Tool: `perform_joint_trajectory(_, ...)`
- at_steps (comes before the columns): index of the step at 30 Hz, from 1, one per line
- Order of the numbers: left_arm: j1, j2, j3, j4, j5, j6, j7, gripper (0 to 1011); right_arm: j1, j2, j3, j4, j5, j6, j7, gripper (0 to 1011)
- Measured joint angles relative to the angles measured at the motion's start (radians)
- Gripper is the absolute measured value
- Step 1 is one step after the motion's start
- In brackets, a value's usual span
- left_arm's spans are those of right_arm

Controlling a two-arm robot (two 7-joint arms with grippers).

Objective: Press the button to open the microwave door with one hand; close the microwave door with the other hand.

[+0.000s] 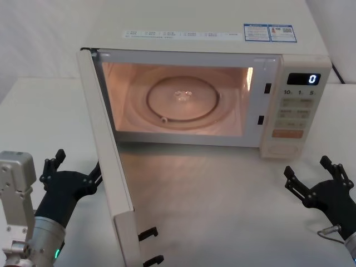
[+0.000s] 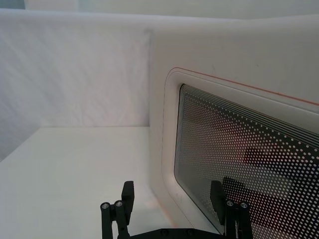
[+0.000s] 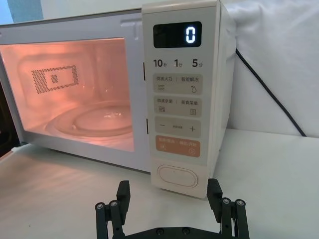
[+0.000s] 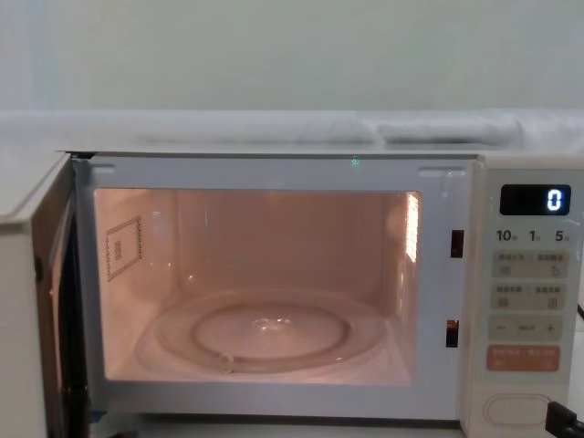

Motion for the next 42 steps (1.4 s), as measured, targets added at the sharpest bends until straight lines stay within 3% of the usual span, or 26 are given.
perform_joint_trajectory(42,0.0,0.0,0.0,0.0,0.0,0.0,0.0,1001,0.0,0.0,0.0,0.0,0.0,0.0,0.0,1002)
